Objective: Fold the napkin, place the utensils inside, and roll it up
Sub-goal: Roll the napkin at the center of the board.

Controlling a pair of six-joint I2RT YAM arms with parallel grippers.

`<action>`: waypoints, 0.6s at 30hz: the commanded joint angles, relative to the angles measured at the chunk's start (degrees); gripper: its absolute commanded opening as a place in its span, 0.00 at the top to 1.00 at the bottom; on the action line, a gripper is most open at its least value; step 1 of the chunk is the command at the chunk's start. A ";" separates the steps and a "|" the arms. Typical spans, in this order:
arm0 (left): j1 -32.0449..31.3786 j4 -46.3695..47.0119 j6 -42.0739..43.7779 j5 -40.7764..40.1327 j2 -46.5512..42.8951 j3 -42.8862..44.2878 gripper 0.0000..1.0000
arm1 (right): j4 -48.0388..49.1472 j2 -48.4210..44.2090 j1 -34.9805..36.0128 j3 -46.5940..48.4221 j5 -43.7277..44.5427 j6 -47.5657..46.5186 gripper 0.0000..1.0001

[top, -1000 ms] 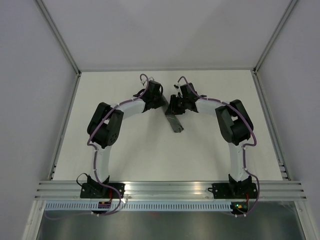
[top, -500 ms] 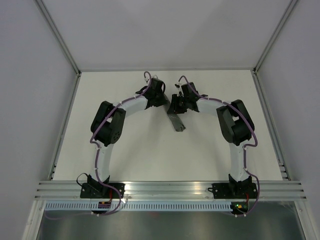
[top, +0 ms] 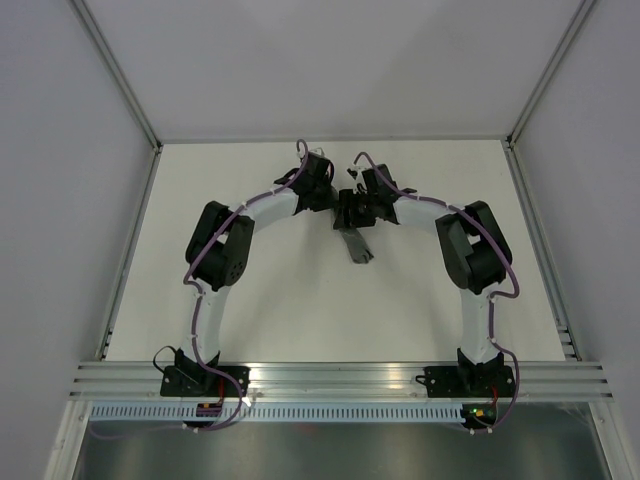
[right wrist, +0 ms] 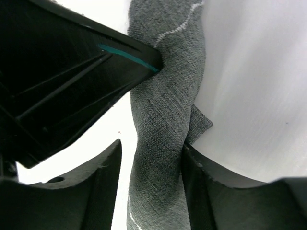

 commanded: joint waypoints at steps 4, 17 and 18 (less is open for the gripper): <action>0.33 -2.41 4.47 -2.02 1.95 3.10 0.89 | -9.24 -1.77 0.78 -1.55 1.34 -3.54 0.29; 0.33 -4.96 5.09 -1.58 4.32 6.61 0.89 | -10.39 -4.41 0.87 -2.87 2.04 -6.00 0.21; 0.33 -4.96 5.26 -1.32 4.41 7.05 0.88 | -10.30 -4.67 0.87 -3.04 1.52 -6.17 0.21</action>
